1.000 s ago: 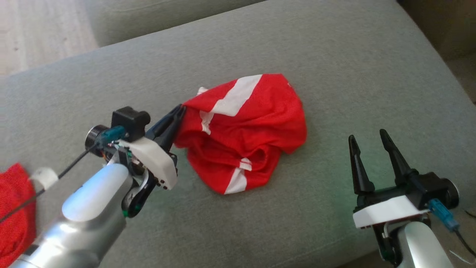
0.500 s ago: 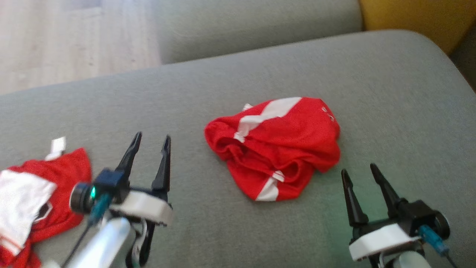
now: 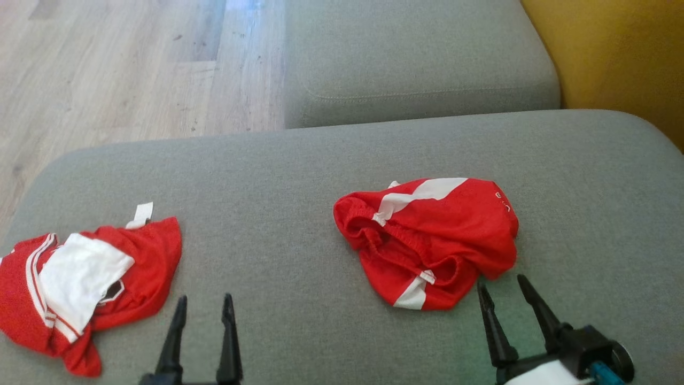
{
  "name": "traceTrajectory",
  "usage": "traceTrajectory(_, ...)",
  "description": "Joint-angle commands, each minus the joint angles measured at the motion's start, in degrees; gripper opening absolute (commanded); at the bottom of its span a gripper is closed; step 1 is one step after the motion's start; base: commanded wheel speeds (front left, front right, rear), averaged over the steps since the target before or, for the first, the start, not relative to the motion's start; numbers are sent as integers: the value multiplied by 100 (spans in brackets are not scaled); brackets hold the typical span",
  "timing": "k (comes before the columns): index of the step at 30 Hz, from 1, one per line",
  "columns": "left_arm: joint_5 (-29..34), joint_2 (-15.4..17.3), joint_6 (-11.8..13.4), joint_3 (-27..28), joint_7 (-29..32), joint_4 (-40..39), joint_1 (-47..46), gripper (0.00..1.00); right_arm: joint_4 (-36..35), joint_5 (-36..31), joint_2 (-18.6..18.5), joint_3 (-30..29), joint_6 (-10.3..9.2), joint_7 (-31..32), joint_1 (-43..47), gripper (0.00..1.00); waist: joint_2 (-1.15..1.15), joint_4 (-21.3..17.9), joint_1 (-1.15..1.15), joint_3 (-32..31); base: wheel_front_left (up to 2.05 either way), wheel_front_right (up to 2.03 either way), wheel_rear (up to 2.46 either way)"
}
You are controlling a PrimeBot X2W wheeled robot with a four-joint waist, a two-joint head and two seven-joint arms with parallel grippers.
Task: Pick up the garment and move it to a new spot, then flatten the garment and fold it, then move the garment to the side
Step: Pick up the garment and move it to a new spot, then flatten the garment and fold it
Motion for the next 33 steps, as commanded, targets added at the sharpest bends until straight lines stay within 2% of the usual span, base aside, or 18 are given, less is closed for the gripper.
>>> traceTrajectory(1, 227, -190, -94, 330, -55, -295, -38, 100, -238, 24, 13, 118, 43, -63, -48, 100, 0, -19, 2, -59, 0, 0, 0)
traceTrajectory(2, 427, -281, -207, 378, -55, -346, 125, 100, -278, 49, 26, 119, 43, -63, 54, 100, 0, -43, 2, -101, 0, 0, 0)
traceTrajectory(8, 770, -435, -519, 534, -55, -440, 399, 100, -348, 159, 44, 133, 43, -63, 365, 100, 0, -90, 2, -259, 0, 0, 0)
traceTrajectory(16, 999, -518, -744, 789, -55, -431, 494, 100, -332, 287, 47, 153, 43, -63, 420, 100, 0, -126, 2, -316, 0, 0, 0)
traceTrajectory(22, 1106, -557, -848, 865, -55, -382, 487, 100, -325, 330, 47, 117, 43, -63, 372, 100, 0, -122, 2, -312, 0, 0, 0)
traceTrajectory(33, 1146, -599, -891, 906, -55, -342, 484, 100, -295, 349, 47, 141, 43, -63, 373, 100, 0, -103, 2, -324, 0, 0, 0)
